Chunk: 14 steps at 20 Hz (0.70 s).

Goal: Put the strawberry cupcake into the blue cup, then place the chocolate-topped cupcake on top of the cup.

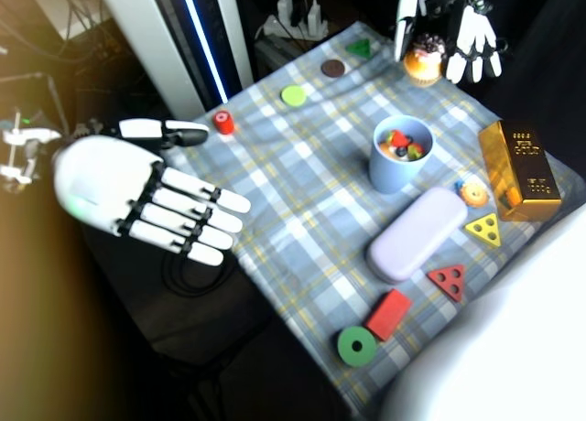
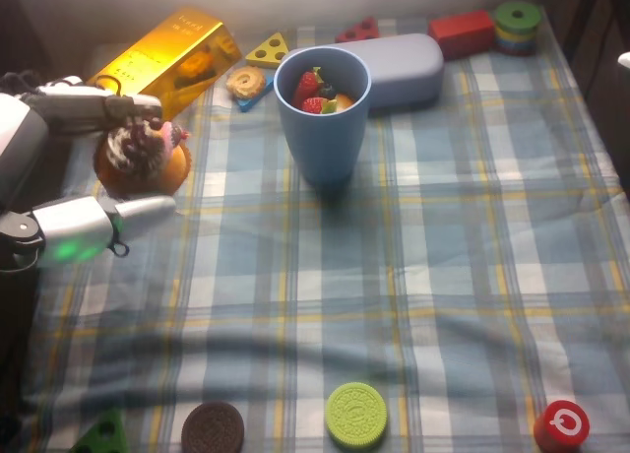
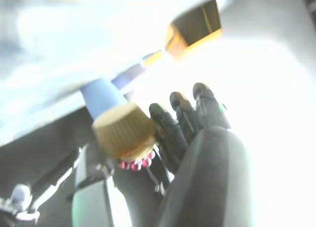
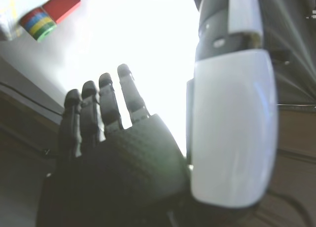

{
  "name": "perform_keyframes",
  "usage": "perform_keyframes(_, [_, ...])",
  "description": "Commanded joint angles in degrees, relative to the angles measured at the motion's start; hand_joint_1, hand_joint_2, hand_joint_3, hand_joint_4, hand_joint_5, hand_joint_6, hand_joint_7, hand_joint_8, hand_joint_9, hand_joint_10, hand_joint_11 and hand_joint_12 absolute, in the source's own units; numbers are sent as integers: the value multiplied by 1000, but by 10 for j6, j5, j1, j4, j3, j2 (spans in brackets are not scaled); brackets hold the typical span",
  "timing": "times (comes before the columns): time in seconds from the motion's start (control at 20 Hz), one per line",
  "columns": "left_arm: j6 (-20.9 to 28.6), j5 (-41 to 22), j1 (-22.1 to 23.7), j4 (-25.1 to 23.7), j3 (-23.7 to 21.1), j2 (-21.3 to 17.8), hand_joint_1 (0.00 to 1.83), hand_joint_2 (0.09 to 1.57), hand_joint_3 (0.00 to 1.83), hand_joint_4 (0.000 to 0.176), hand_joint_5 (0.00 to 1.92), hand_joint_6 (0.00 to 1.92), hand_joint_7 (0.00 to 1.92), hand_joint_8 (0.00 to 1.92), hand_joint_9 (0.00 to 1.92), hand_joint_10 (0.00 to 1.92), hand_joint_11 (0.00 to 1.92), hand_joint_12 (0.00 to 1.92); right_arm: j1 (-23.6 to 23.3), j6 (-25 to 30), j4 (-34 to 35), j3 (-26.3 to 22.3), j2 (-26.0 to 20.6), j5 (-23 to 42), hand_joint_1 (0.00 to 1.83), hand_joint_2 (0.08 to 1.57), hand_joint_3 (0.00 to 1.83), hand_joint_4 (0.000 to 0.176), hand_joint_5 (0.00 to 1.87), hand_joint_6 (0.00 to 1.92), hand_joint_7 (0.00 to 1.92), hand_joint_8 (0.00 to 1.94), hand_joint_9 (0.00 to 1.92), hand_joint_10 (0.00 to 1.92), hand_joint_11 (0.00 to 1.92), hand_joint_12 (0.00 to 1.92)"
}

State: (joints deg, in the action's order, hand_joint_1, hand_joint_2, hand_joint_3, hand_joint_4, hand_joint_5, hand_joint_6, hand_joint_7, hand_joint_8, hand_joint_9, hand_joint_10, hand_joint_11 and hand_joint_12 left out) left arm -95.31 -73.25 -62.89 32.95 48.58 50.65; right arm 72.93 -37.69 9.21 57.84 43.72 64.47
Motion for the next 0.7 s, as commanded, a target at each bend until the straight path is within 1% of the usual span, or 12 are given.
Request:
perform_keyframes(0.0, [4, -75, 7, -18, 2, -4, 1144, 1040, 0, 32, 856, 8, 886, 17, 561, 6, 4, 706, -3, 6, 13, 4, 1, 72, 270, 868, 0, 10, 0, 0, 0, 0, 0, 0, 3, 1])
perform_keyframes(0.05, [4, -76, 8, -19, 2, -4, 1138, 1040, 0, 31, 870, 9, 897, 13, 551, 1, 0, 691, -3, 6, 13, 4, 2, 72, 276, 869, 0, 2, 0, 0, 16, 6, 0, 0, 0, 0])
perform_keyframes(0.1, [4, -76, 8, -19, 2, -3, 1142, 1048, 2, 31, 865, 5, 890, 8, 543, 0, 0, 688, -3, 6, 13, 4, 2, 72, 275, 864, 0, 20, 0, 0, 3, 0, 0, 0, 0, 0])
perform_keyframes(0.15, [4, -75, 8, -19, 2, -3, 1099, 1094, 7, 15, 962, 767, 876, 5, 553, 3, 0, 778, -3, 6, 13, 4, 2, 72, 258, 855, 0, 36, 0, 0, 0, 0, 0, 0, 0, 0])
perform_keyframes(0.2, [4, -74, 8, -19, 3, -2, 1072, 1132, 4, 11, 920, 1023, 876, 3, 563, 4, 0, 798, -3, 7, 13, 4, 2, 71, 238, 857, 0, 39, 0, 0, 0, 0, 0, 0, 14, 6])
perform_keyframes(0.3, [4, -74, 8, -19, 3, -2, 1063, 1145, 1, 13, 906, 1092, 892, 7, 580, 8, 0, 823, -3, 7, 13, 4, 2, 70, 256, 877, 5, 0, 0, 0, 0, 0, 0, 0, 9, 5])
perform_keyframes(0.35, [4, -75, 10, -20, 3, -2, 1068, 1139, 0, 11, 923, 1067, 900, 7, 587, 8, 0, 826, -2, 7, 13, 4, 2, 69, 243, 880, 5, 0, 0, 0, 0, 0, 0, 0, 33, 16])
perform_keyframes(0.4, [4, -76, 12, -22, 4, -2, 1174, 1120, 24, 42, 942, 1052, 938, 815, 594, 4, 0, 794, -2, 7, 13, 4, 3, 68, 229, 877, 3, 0, 0, 0, 0, 0, 0, 0, 21, 11])
perform_keyframes(0.45, [4, -72, 22, -27, 6, -1, 1185, 1149, 9, 44, 901, 1137, 895, 1044, 578, 4, 0, 745, -2, 7, 13, 5, 3, 67, 215, 873, 1, 10, 0, 0, 0, 0, 0, 0, 12, 8])
perform_keyframes(0.5, [4, -68, 28, -31, 8, 0, 1187, 1158, 2, 41, 857, 1187, 919, 1062, 593, 9, 0, 762, -2, 7, 13, 5, 3, 67, 224, 863, 0, 33, 0, 0, 0, 0, 0, 0, 2, 1])
perform_keyframes(0.6, [4, -55, 48, -40, 19, 6, 1193, 1151, 0, 29, 844, 1188, 963, 1021, 609, 6, 0, 826, 0, 7, 13, 5, 3, 67, 205, 865, 0, 41, 0, 0, 0, 0, 0, 0, 0, 0])
perform_keyframes(0.65, [4, -53, 55, -43, 22, 8, 1064, 1138, 1, 85, 907, 1091, 884, 411, 596, 6, 0, 866, 1, 7, 13, 5, 3, 67, 243, 866, 0, 41, 0, 0, 0, 0, 0, 0, 0, 0])
